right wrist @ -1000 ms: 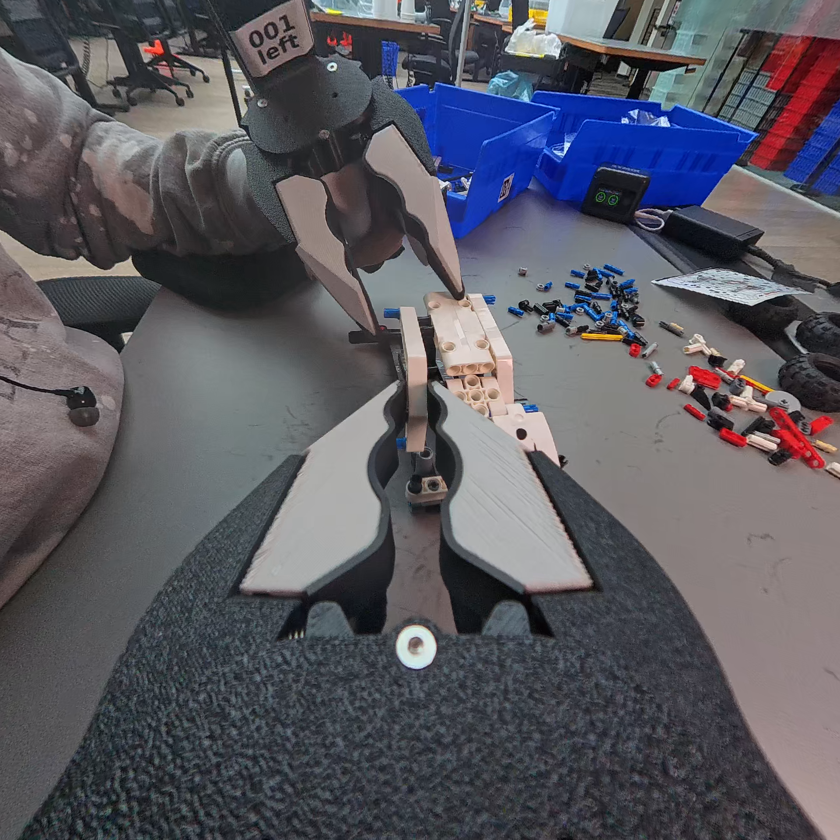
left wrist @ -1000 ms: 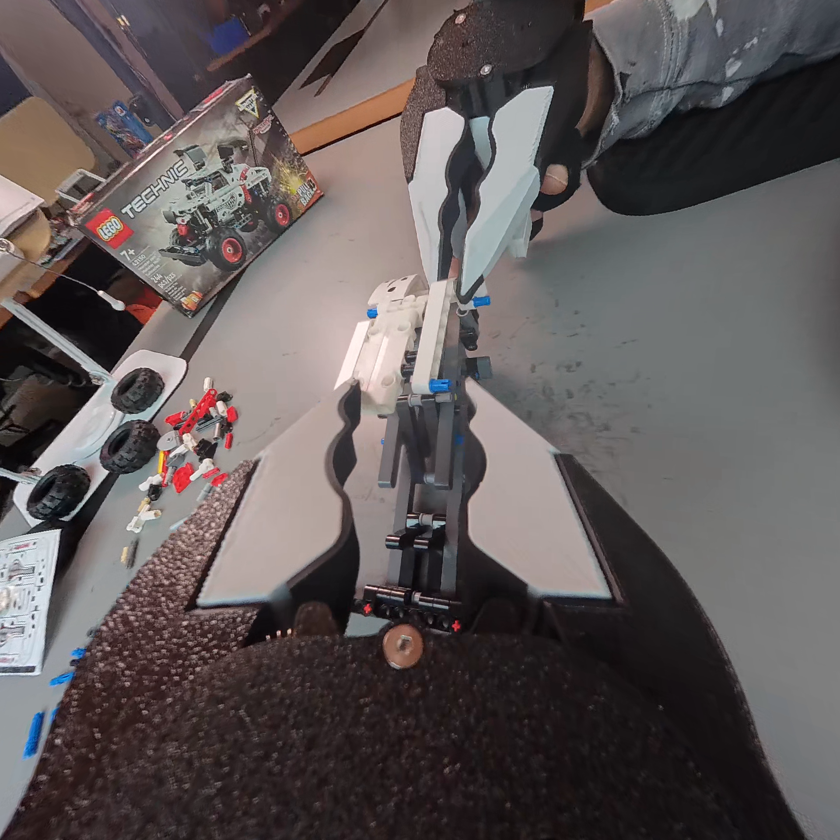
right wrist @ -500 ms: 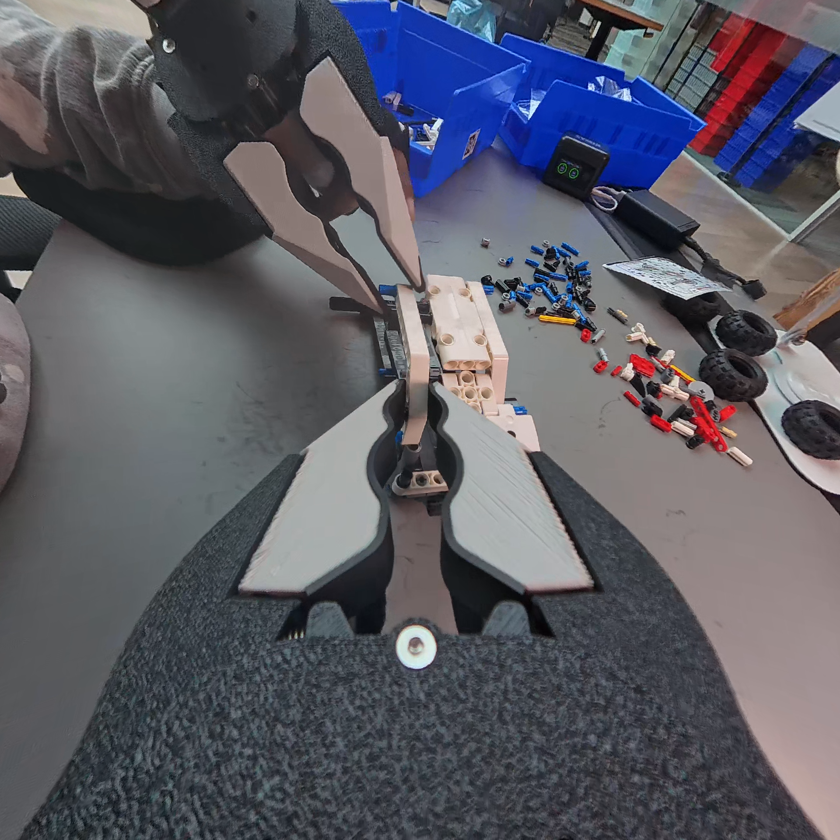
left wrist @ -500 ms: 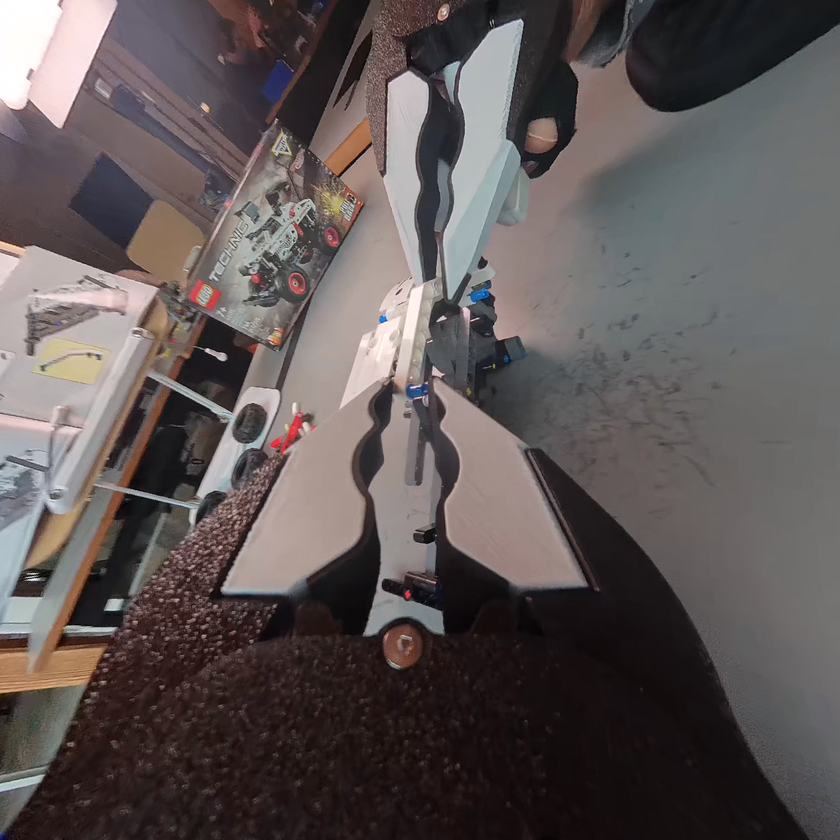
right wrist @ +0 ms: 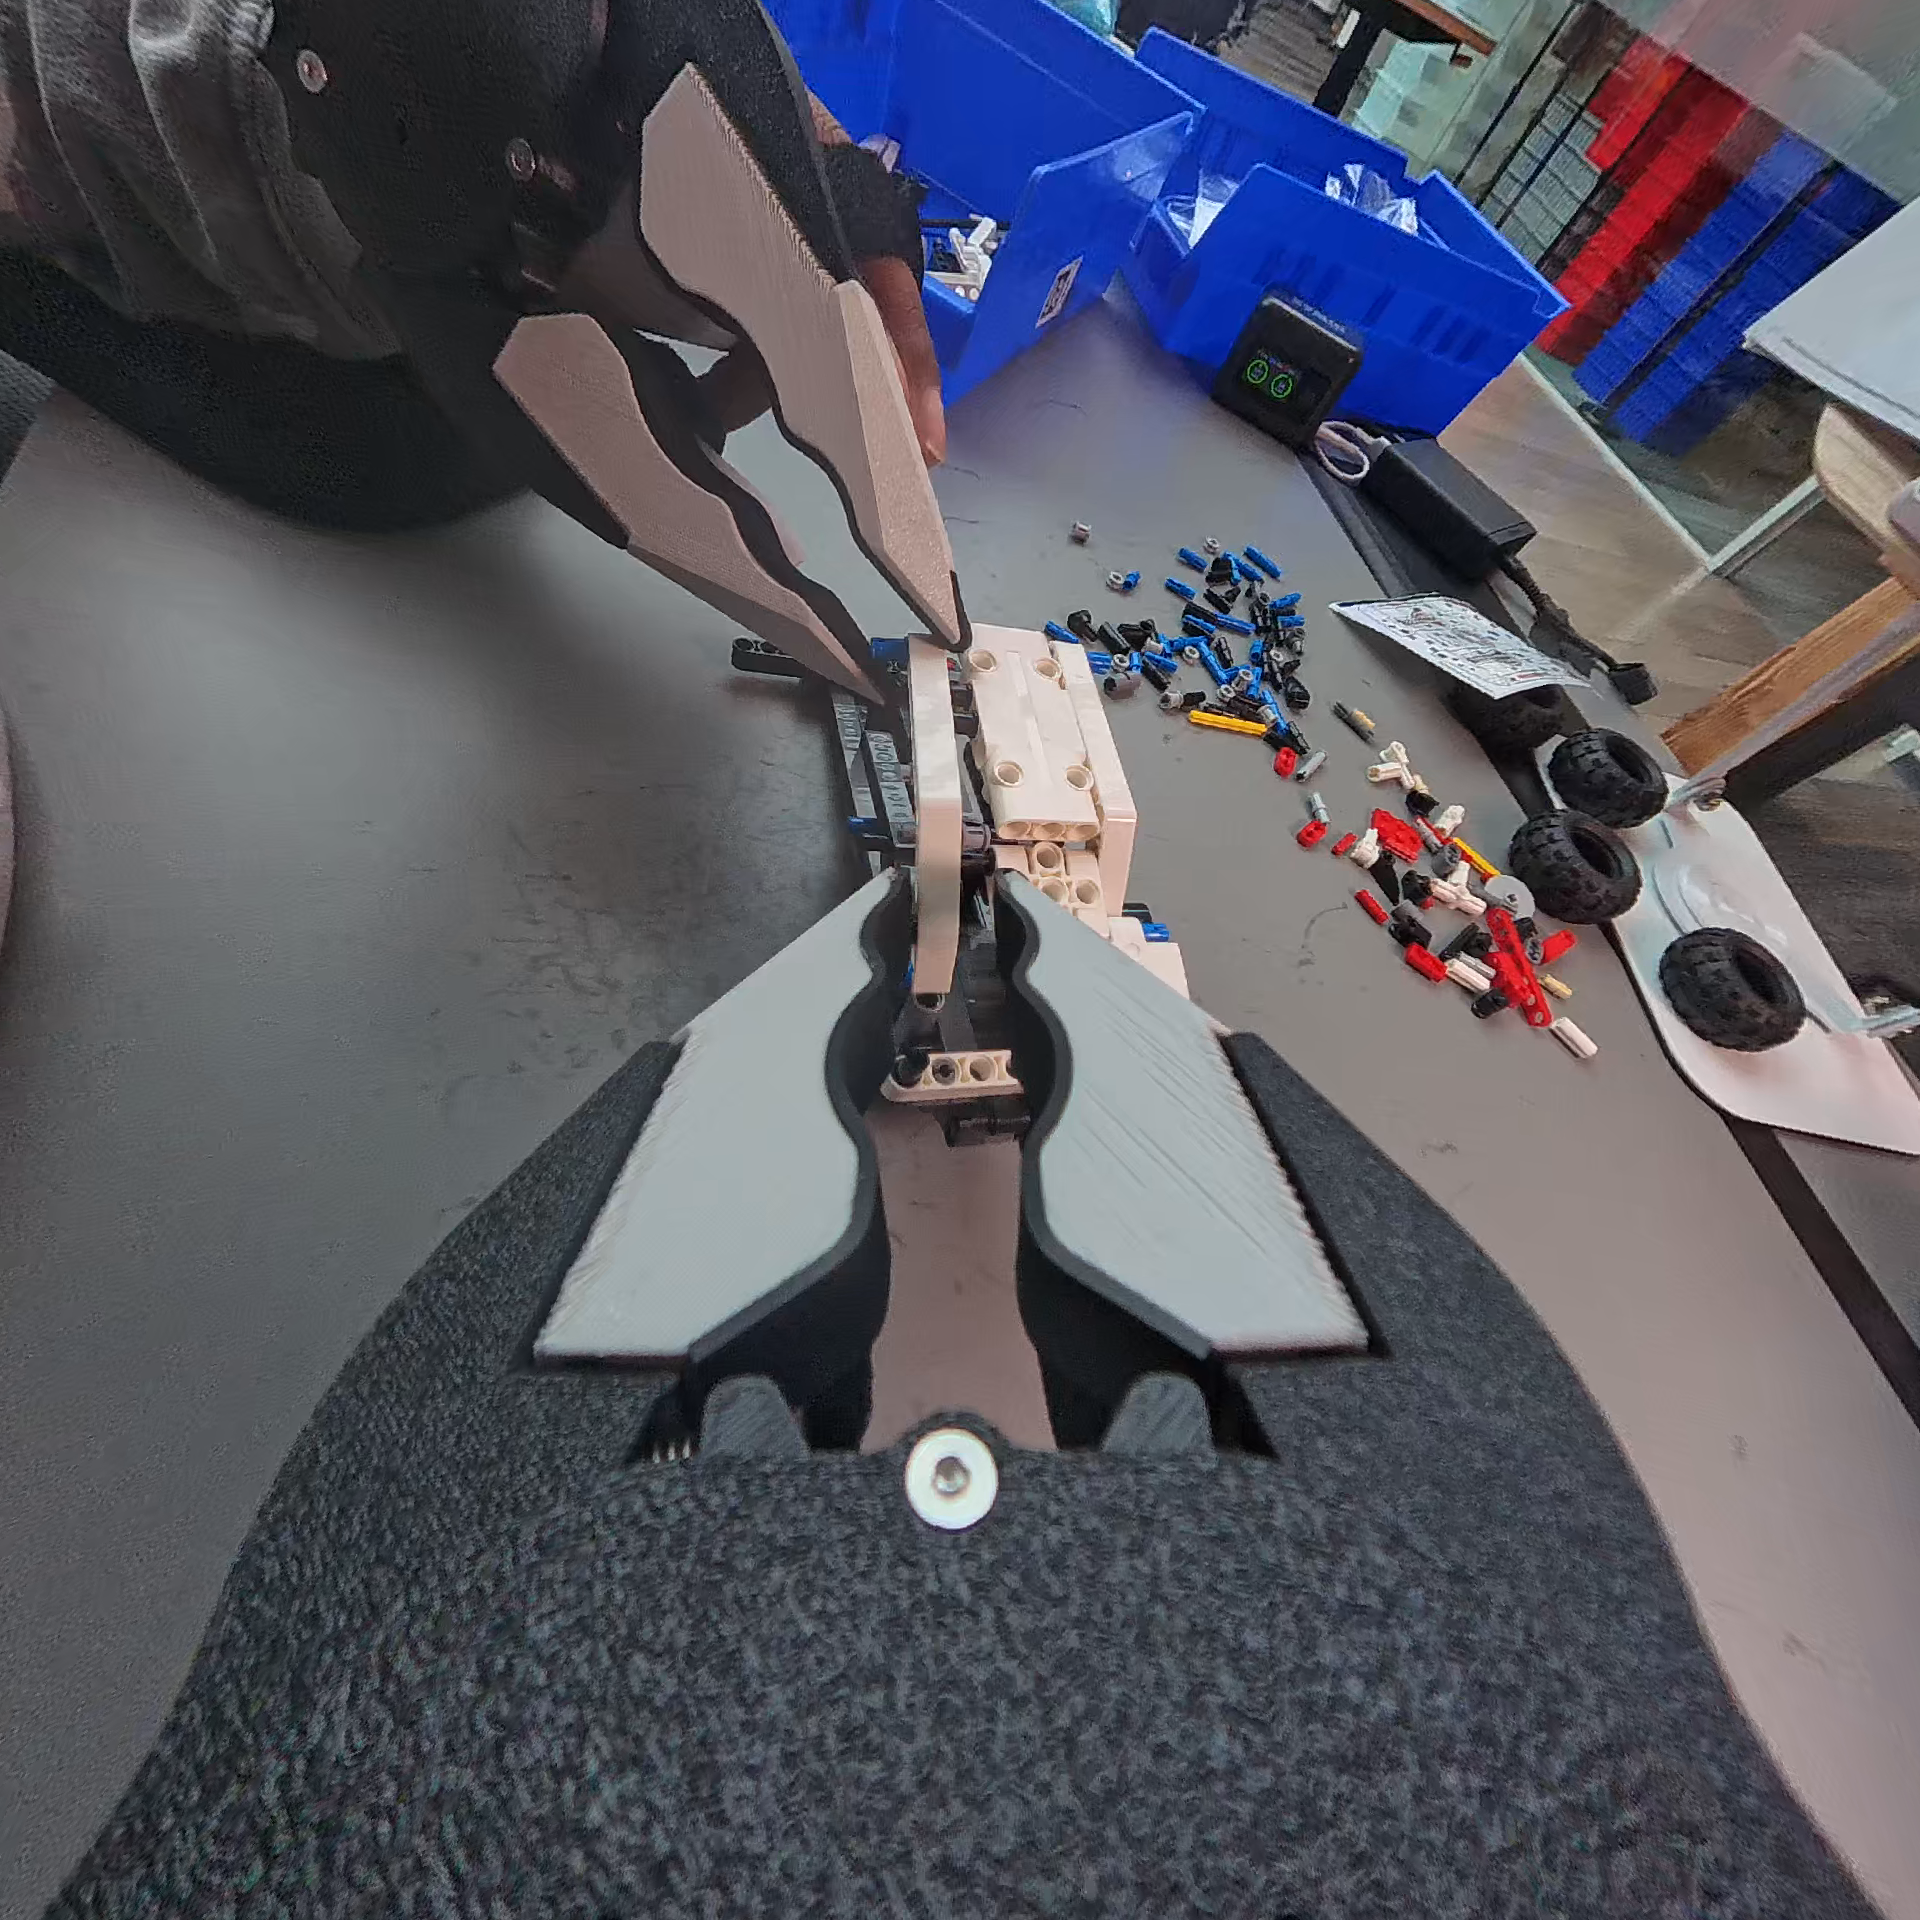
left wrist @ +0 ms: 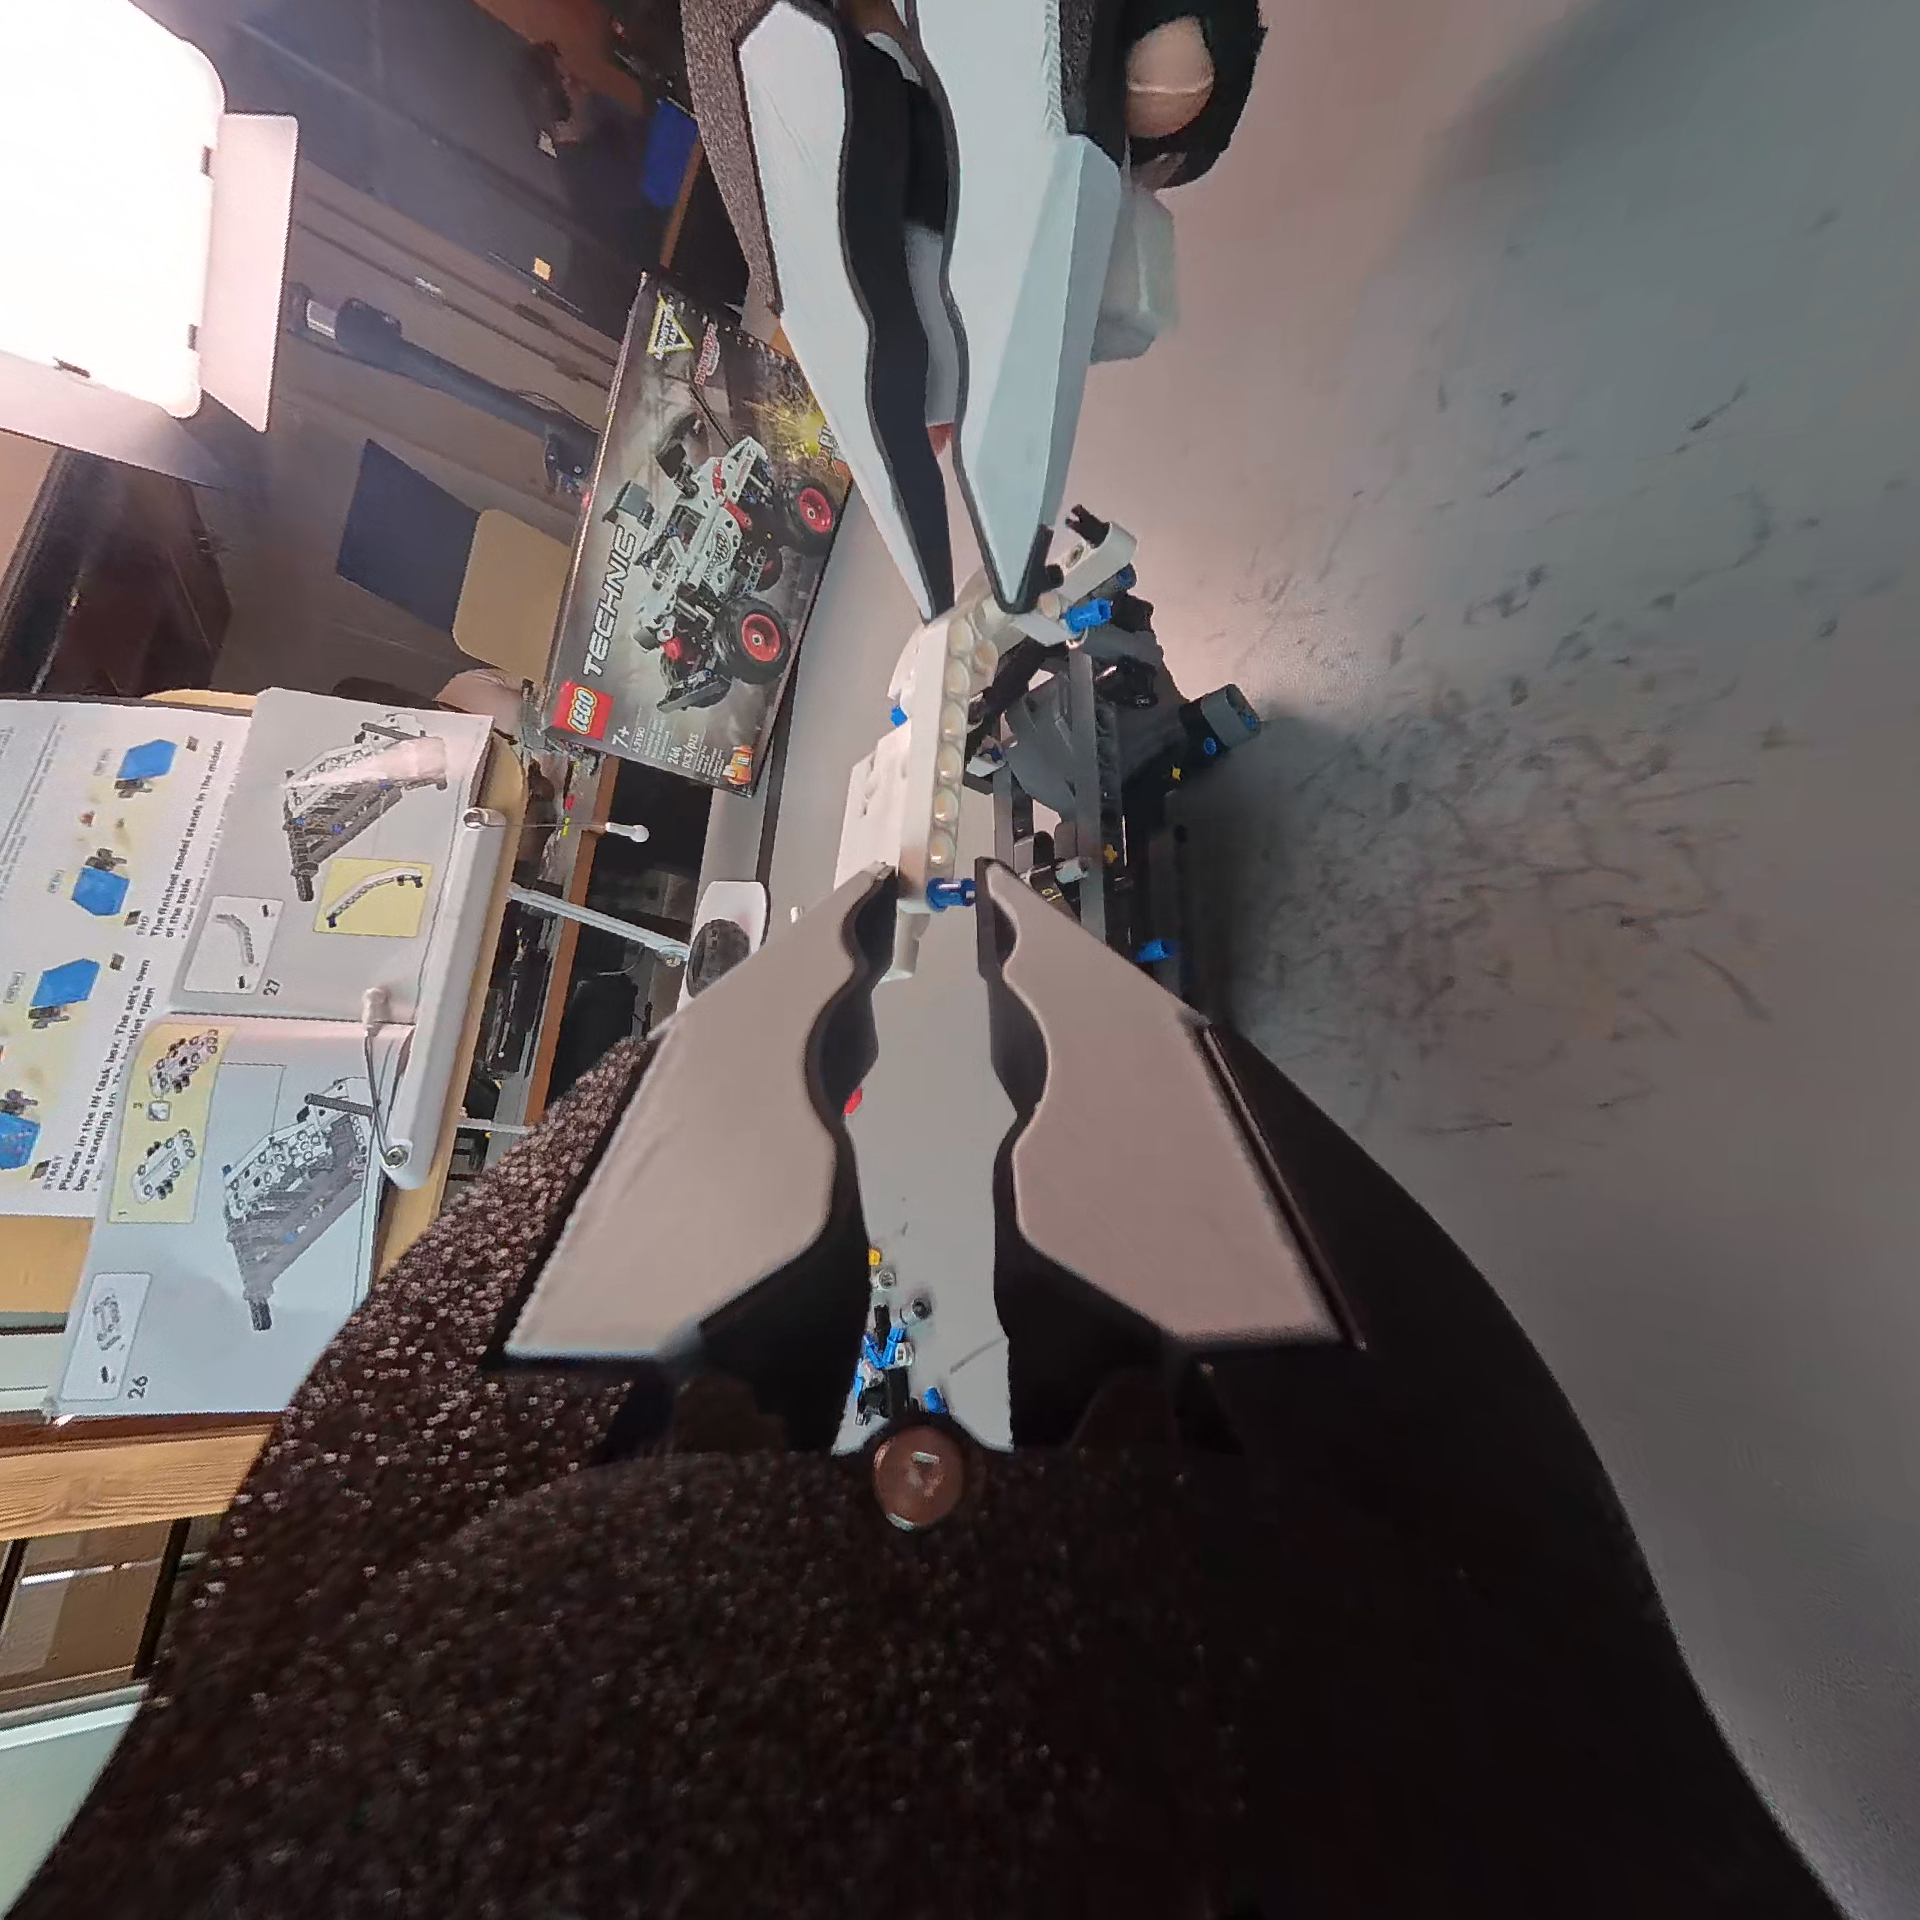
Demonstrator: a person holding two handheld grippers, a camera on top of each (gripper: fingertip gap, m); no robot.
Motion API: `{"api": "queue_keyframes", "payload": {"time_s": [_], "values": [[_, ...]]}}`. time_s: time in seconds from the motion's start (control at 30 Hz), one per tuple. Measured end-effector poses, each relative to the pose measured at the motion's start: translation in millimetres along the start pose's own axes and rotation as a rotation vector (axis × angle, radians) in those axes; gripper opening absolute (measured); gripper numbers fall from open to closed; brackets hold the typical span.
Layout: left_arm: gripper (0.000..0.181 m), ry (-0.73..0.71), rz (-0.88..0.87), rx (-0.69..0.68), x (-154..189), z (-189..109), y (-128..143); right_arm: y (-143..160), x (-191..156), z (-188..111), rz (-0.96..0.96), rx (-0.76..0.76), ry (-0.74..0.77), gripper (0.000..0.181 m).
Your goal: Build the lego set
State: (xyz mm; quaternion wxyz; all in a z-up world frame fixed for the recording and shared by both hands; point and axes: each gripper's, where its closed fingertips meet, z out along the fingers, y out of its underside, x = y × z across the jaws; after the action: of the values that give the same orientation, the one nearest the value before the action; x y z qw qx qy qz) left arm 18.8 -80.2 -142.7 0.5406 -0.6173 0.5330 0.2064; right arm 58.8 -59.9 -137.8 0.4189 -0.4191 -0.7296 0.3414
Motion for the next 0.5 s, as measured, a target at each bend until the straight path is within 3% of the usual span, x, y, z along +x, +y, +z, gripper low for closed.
{"api": "queue_keyframes", "payload": {"time_s": [0.33,0.5], "values": [[0.016,0.028,-0.005,-0.009,1,-3,1,9,-3,7,0.14,-0.042,-0.061,0.007],[0.015,0.058,-0.026,-0.002,6,0,-2,14,-7,0,0.3,-0.051,-0.178,0.009]]}}
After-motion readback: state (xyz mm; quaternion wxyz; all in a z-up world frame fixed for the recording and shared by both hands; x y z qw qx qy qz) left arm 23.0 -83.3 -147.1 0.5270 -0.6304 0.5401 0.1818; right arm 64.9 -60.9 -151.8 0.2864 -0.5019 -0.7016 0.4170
